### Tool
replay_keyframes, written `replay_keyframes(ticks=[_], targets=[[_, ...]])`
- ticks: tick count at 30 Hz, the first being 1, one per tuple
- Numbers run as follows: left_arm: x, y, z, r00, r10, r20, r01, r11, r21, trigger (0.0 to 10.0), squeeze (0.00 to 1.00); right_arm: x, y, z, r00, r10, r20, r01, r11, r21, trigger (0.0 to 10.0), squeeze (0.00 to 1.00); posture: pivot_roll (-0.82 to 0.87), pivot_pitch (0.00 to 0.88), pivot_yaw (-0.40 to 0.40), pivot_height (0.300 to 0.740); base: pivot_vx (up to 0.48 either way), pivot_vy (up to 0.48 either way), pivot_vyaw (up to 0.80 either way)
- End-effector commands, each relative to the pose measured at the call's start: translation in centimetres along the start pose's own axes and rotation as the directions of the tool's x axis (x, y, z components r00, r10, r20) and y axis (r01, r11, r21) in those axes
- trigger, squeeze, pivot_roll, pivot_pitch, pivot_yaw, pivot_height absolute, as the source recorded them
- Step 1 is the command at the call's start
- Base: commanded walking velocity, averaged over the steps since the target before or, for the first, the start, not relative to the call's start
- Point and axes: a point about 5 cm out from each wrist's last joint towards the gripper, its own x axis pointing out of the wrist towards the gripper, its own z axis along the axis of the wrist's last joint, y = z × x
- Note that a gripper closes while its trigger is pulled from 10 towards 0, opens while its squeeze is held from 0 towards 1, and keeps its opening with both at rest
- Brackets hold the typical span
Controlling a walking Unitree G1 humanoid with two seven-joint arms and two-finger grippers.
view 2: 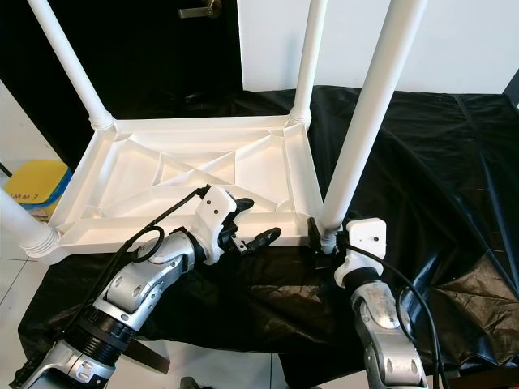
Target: Building children table
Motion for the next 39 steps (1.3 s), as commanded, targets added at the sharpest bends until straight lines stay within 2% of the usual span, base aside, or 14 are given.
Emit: replay_keyframes(ticks=[1, 19, 39], targets=[[-0.3, -0.4, -0.2, 0.997, -0.079, -0.008, 0.079, 0.997, 0.002, 10.0, 0.0, 0.0, -0.2, -0.4, 1.0, 0.001, -0.023, -0.001, 1.0, 0.007, 10.0, 0.0, -0.13, 0.054, -0.011, 0.74, 0.0, 0.0, 0.0], [-0.1, -0.4, -0.2, 0.997, -0.079, -0.005, 0.079, 0.997, 0.001, 10.0, 0.0, 0.4, -1.4, -0.2, 1.0, 0.011, -0.02, -0.011, 1.0, -0.023, 10.0, 0.0, -0.13, 0.053, -0.012, 0.74, 0.0, 0.0, 0.0], [0.0, -0.3, -0.1, 0.996, -0.086, -0.004, 0.086, 0.996, 0.002, 10.0, 0.0, 0.4, -1.8, -0.2, 1.0, -0.002, -0.018, 0.001, 0.999, -0.033, 10.0, 0.0, -0.14, 0.054, -0.007, 0.74, 0.0, 0.0, 0.0]])
